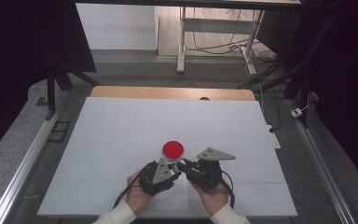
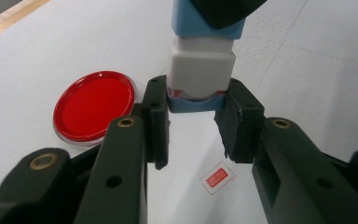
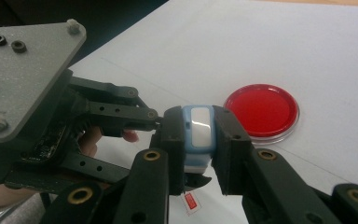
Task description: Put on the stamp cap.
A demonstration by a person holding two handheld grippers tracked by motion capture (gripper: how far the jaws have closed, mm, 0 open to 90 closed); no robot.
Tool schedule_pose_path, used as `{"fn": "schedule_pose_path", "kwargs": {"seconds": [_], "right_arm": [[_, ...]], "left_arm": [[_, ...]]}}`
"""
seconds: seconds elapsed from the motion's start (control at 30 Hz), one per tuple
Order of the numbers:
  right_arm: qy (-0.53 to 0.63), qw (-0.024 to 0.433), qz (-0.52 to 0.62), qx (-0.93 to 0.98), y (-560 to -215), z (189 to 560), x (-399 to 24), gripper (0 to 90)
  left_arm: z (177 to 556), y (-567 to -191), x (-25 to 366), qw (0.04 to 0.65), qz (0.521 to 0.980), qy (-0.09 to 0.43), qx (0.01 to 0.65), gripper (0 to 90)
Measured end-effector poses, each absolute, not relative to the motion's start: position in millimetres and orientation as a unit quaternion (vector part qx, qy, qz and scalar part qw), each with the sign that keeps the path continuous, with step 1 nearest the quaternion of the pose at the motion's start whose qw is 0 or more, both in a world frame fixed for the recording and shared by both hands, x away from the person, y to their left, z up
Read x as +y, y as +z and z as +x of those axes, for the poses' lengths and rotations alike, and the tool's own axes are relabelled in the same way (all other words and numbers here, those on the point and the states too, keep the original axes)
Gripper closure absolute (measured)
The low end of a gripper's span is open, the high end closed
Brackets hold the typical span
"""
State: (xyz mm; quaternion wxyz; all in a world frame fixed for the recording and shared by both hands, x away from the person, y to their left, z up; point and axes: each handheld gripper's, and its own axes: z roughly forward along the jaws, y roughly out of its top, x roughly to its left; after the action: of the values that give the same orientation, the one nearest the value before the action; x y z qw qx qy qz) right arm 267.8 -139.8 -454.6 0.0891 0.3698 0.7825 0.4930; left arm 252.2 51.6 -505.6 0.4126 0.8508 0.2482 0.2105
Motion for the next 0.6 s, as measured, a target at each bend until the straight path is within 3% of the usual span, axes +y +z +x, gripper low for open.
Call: {"fn": "schedule_pose_path", "kwargs": {"seconds": [0.6], "right_arm": [[0.478, 0.066, 0.373, 0.793, -455.6, 271.8, -140.8, 75.2]], "left_arm": [[248.0, -505.0, 49.2, 0.407, 0.855, 0.228, 0.226, 65.3]]}}
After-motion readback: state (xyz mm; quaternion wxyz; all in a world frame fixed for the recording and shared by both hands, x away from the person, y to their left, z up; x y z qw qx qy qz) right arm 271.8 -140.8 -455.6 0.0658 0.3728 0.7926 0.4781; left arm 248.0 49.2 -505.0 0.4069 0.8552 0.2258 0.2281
